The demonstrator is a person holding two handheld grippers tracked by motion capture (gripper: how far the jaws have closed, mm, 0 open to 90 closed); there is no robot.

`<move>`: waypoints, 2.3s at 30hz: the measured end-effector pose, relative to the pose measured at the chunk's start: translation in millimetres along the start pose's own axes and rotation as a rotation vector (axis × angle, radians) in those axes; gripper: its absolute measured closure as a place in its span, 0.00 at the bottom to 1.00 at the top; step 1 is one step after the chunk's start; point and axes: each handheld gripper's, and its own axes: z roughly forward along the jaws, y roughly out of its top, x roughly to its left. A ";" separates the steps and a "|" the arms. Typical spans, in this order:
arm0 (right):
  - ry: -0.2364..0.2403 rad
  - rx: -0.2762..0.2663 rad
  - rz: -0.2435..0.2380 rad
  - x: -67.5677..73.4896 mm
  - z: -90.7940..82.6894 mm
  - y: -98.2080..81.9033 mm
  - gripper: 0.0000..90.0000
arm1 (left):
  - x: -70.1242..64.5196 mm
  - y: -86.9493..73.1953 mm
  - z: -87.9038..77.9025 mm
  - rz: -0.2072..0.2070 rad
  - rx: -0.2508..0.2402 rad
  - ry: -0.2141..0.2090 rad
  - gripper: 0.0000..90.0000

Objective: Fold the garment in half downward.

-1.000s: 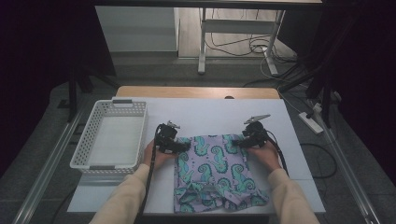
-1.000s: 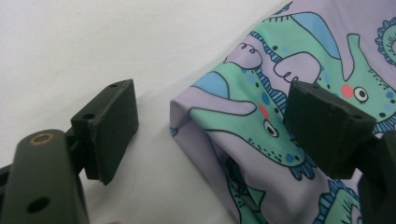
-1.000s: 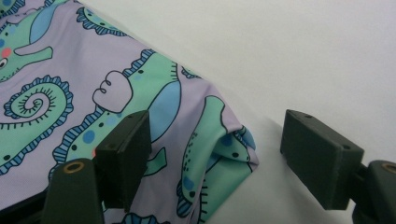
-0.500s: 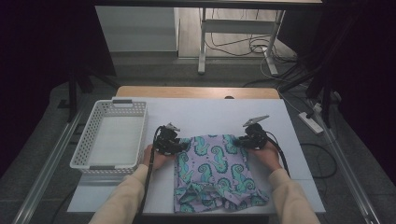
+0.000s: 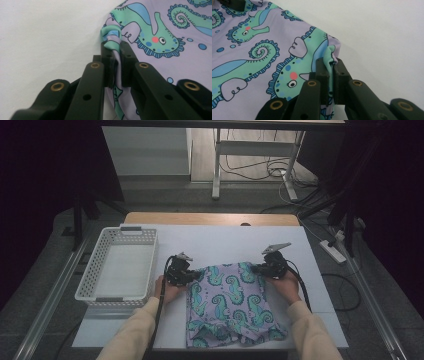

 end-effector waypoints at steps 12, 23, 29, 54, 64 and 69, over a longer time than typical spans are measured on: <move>-0.014 -0.021 0.025 -3.8 -1.4 -0.2 0.94 | 4.0 3.5 0.1 -0.015 -0.018 0.028 0.93; -0.057 -0.047 0.067 -17.5 0.7 5.6 0.94 | 12.3 27.4 5.8 -0.050 -0.042 0.046 0.93; -0.082 -0.063 0.081 -21.7 4.2 11.2 0.94 | 17.6 33.4 6.7 -0.067 -0.049 0.061 0.93; -0.139 -0.142 0.139 -29.2 4.2 29.5 0.55 | 18.0 53.3 -0.1 -0.098 -0.073 0.135 0.49; -0.075 -0.143 0.109 -6.7 -14.5 18.6 0.50 | -4.0 38.7 -14.9 -0.047 -0.063 0.079 0.43; -0.057 -0.133 0.092 5.0 -23.0 7.5 0.50 | -12.7 27.5 -21.8 -0.029 -0.058 0.038 0.43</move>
